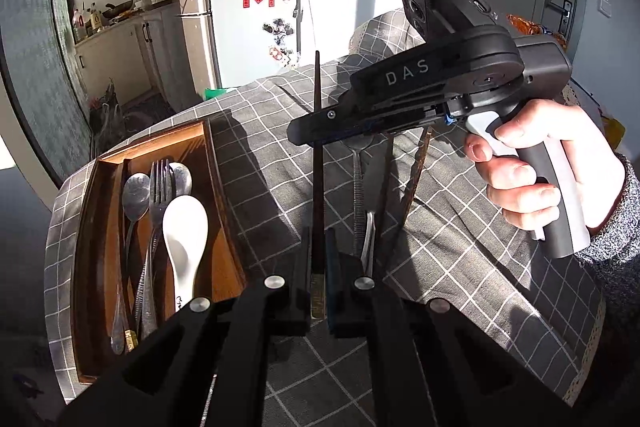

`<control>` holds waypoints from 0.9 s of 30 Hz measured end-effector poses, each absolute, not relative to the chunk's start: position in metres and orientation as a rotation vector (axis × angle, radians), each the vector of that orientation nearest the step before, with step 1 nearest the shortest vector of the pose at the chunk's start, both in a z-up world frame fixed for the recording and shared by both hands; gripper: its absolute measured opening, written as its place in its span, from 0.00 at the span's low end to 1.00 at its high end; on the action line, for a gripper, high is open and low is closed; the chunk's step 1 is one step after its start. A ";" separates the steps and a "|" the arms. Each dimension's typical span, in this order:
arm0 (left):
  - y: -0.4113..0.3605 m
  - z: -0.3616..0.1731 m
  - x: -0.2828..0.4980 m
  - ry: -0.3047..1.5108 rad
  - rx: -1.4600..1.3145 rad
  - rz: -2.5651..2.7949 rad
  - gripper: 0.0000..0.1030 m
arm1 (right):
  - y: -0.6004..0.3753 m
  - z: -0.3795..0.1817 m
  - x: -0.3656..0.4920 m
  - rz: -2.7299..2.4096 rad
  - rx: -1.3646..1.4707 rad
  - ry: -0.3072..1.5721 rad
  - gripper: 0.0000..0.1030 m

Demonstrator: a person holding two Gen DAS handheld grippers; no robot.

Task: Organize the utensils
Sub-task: 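Carry the chopsticks into the tray and open the left tool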

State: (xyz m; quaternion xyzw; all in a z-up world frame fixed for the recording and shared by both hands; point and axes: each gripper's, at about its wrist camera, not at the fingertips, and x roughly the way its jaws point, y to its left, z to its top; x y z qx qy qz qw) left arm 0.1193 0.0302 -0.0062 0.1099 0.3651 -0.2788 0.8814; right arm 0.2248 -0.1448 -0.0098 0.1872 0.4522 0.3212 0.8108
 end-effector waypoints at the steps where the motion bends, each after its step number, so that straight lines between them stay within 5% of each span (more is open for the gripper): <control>1: 0.041 -0.007 0.120 0.760 0.234 -0.546 0.06 | -0.131 -0.008 0.227 0.697 0.379 0.966 0.17; 18: 0.113 -0.030 0.160 0.808 0.147 -0.287 0.08 | -0.031 -0.029 0.275 0.670 0.279 1.032 0.18; 24: 0.124 -0.039 0.169 0.838 0.125 -0.253 0.07 | -0.049 -0.019 0.255 0.662 0.251 0.993 0.44; 27: 0.125 -0.038 0.167 0.837 0.135 -0.242 0.07 | -0.079 -0.006 0.238 0.664 0.235 0.947 0.48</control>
